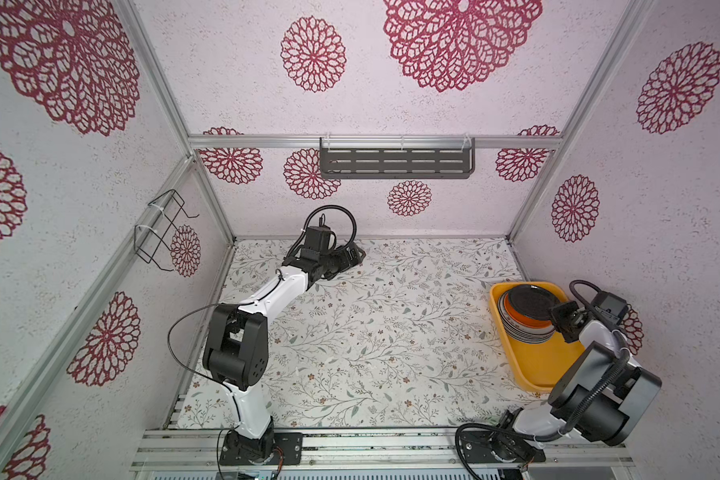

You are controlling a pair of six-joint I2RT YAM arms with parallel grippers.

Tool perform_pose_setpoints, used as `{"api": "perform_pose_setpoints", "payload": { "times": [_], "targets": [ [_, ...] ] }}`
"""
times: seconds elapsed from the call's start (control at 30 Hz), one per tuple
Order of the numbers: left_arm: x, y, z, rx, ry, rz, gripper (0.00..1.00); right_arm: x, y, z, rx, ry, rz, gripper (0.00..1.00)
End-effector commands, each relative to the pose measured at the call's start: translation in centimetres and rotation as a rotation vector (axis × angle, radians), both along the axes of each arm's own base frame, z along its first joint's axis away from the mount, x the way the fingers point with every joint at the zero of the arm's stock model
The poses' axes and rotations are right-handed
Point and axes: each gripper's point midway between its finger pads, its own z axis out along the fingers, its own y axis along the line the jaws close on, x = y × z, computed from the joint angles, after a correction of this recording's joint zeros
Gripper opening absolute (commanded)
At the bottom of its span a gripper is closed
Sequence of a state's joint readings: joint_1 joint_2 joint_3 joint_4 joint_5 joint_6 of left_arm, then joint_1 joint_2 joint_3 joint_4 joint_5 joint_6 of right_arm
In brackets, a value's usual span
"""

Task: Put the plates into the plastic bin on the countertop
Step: 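Lower the black plate onto the stack in the bin and open the right gripper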

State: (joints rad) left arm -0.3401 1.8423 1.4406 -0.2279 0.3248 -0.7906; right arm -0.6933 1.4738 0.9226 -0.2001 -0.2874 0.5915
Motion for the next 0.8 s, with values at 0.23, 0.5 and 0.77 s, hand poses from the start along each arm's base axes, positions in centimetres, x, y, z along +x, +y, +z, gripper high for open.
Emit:
{"api": "perform_pose_setpoints", "payload": {
  "times": [0.23, 0.5, 0.77],
  "targets": [
    [0.4, 0.4, 1.0, -0.011, -0.05, 0.036, 0.97, 0.4, -1.0, -0.6, -0.032, 0.032, 0.027, 0.0],
    [-0.2, 0.4, 0.9, -0.008, -0.045, 0.039, 0.97, -0.6, -1.0, -1.0, -0.052, 0.08, 0.022, 0.1],
    [-0.5, -0.1, 0.8, -0.021, -0.034, 0.012, 0.97, -0.8, -0.5, 0.5, -0.072, 0.063, 0.05, 0.22]
  ]
}}
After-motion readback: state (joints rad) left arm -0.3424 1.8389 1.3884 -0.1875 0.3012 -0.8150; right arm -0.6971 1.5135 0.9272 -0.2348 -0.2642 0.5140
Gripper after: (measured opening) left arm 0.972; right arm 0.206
